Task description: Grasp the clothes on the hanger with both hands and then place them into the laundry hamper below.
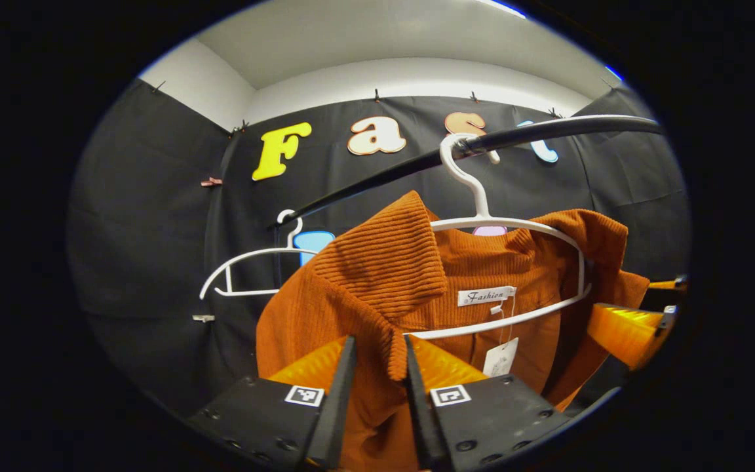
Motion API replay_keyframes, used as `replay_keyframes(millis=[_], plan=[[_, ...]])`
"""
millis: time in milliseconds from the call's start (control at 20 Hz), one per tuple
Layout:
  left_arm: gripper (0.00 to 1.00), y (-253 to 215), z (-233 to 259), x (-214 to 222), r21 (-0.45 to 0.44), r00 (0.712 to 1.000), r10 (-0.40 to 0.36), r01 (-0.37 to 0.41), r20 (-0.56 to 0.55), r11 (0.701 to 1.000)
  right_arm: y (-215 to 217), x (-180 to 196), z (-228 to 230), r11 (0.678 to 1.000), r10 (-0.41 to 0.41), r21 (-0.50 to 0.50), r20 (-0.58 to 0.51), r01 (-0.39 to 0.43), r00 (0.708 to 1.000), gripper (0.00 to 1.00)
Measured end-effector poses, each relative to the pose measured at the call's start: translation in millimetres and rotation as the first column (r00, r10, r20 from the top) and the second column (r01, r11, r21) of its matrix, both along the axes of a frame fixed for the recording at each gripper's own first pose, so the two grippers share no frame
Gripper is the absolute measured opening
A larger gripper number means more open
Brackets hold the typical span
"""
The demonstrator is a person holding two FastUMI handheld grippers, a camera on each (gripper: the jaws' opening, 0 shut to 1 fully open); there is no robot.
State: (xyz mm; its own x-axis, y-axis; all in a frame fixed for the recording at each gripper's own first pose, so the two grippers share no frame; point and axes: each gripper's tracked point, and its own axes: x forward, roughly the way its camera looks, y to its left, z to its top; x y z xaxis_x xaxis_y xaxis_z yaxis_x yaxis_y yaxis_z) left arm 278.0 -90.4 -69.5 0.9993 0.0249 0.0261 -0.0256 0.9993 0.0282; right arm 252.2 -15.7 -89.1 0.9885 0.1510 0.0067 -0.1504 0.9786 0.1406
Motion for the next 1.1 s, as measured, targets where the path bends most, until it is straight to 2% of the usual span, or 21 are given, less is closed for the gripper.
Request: replay_keyframes(millis=[100,150,200,300,400,450,600,700,800,850,950,1000,1100], plan=[[0.22,8.0,-2.9,1.3,-0.006,1.0,0.009,-0.01,-0.016,1.0,-2.1,22.0,-15.2,0.998,-0.002,0.055,-0.042,0.005,0.999,0.98],[0.17,9.9,-4.1,1.9,-0.01,1.0,0.015,-0.015,-0.026,1.0,-5.5,25.4,-21.3,0.997,-0.011,0.07,-0.066,0.015,0.998,0.98],[0.11,9.5,-6.8,1.9,-0.017,0.999,0.011,-0.012,-0.034,1.0,-9.1,33.4,-25.6,0.996,-0.02,0.084,-0.082,0.027,0.996,0.8],[0.08,10.3,-6.7,0.8,-0.021,0.999,0.002,-0.003,-0.037,1.0,-24.8,45.2,-30.4,0.993,-0.062,0.088,-0.11,0.072,0.992,0.45],[0.07,10.8,-8.3,1.2,-0.016,0.999,-0.011,0.01,-0.044,1.0,-18.0,47.6,-36.3,0.991,-0.018,0.128,-0.153,0.038,0.988,0.11],[0.07,11.4,-9.6,2.1,-0.014,0.998,-0.016,0.015,-0.056,1.0,-14.3,37.2,-38.5,0.99,0.021,0.138,-0.21,0.008,0.977,0.05],[0.05,12.0,-11.3,3.4,-0.043,0.993,-0.042,0.038,-0.108,0.998,-6.9,41.6,-46.5,0.984,0.12,0.159,-0.289,-0.076,0.95,0.07],[0.05,7.1,-7.8,0.0,-0.08,0.983,-0.086,0.074,-0.164,0.994,-7.6,39.0,-46.9,0.977,0.168,0.183,-0.362,-0.107,0.917,0.06],[0.05,4.9,3.4,-1.7,-0.108,0.972,-0.125,0.105,-0.199,0.989,-11.4,40.1,-44.0,0.969,0.199,0.221,-0.421,-0.113,0.885,0.07],[0.05,4.4,11.0,-2.3,-0.116,0.969,-0.137,0.115,-0.204,0.987,-14.4,41.7,-38.1,0.965,0.203,0.241,-0.43,-0.105,0.88,0.07],[0.05,-1.4,29.5,-7.3,-0.155,0.968,-0.174,0.147,-0.182,0.977,-27.0,47.6,-22.5,0.972,0.174,0.216,-0.405,-0.091,0.898,0.07],[0.05,-2.0,40.2,-8.5,-0.172,0.97,-0.183,0.155,-0.161,0.973,-35.3,51.0,-13.0,0.979,0.153,0.186,-0.383,-0.086,0.911,0.11],[0.05,0.8,51.2,-8.2,-0.181,0.973,-0.178,0.15,-0.145,0.972,-50.7,65.9,12.2,0.988,0.096,0.147,-0.316,-0.051,0.944,0.11]])
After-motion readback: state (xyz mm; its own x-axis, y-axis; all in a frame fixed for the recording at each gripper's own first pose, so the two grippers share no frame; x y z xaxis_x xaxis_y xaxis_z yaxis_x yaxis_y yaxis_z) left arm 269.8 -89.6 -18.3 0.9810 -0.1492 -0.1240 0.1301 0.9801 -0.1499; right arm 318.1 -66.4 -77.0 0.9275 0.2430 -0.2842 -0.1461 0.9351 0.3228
